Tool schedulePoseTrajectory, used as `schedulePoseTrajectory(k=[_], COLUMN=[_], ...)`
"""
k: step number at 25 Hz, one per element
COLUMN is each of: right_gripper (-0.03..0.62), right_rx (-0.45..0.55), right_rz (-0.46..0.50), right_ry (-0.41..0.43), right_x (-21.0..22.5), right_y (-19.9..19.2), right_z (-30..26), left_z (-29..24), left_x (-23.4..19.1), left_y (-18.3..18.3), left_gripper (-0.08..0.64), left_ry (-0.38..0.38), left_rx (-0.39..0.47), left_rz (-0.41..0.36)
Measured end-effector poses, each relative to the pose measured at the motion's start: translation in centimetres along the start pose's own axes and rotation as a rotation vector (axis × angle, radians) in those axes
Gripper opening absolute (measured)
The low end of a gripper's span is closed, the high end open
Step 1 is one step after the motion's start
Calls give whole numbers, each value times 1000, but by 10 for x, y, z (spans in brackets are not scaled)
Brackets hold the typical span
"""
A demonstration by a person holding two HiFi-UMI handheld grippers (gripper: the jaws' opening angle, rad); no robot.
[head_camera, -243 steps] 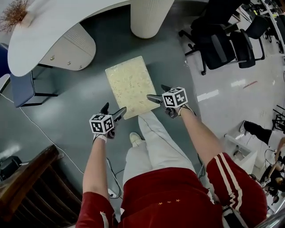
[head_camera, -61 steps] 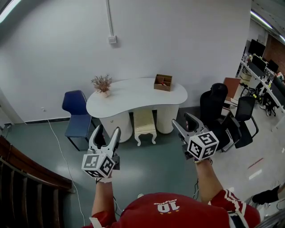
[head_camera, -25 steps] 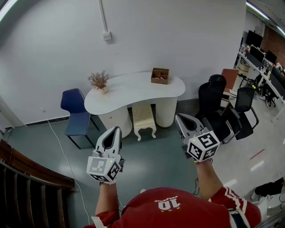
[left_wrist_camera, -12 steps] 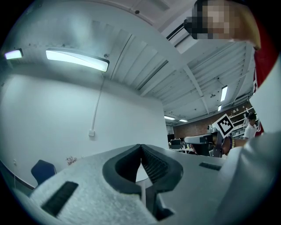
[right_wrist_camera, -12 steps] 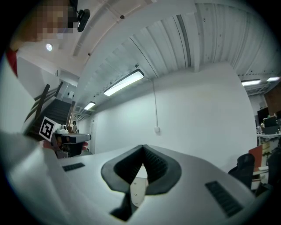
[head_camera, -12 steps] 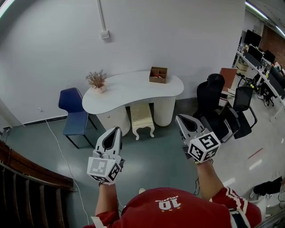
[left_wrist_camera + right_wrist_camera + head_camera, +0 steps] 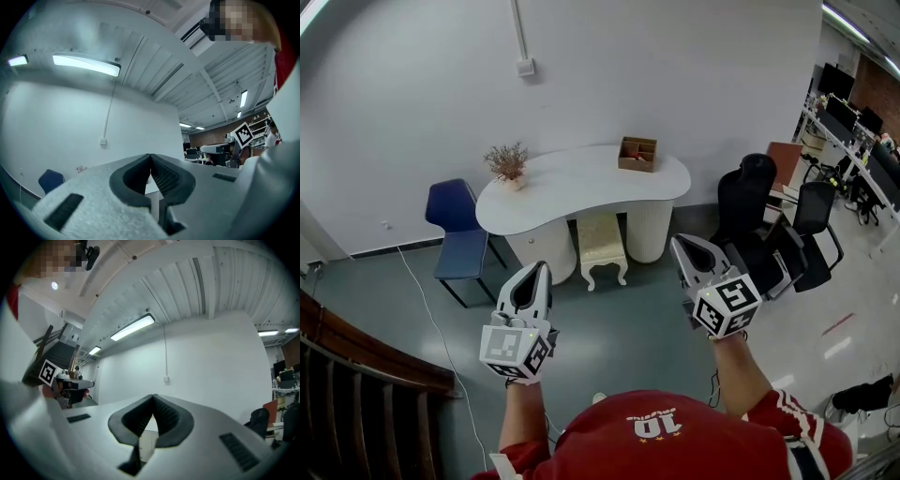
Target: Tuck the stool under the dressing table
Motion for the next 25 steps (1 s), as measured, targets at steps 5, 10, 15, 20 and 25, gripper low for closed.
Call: schedulePoseTrajectory(k=[5, 10, 15, 20, 25], right_gripper=[-1, -2, -1, -2, -2], right_rx=[0, 1, 2, 6, 9], right_rz=[3, -3, -7, -14, -21], right_ry=[-7, 0, 1, -11, -16], right_x=[-1, -6, -10, -13, -20], right_y=[-1, -2, -3, -3, -5], right_z=[-6, -11, -17, -21, -29], left_z=[6, 12, 14, 18, 20], left_x=[-15, -25, -30, -36, -46], left_y=[1, -1, -3, -3, -5], left_gripper=[0, 0, 0, 0, 0], left_ry=[35, 51, 54, 51, 43], left_rx=[6, 5, -1, -2, -2], left_rz=[14, 31, 28, 28, 29])
Point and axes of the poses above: the fingertips, and each gripper's own axes: z backward along the fingers, x to its right, y out of its top, the point moved 1 cm from there along z, backward along the fingers, and after that the axes turned 6 degrees about z, right-handed, at the moved point
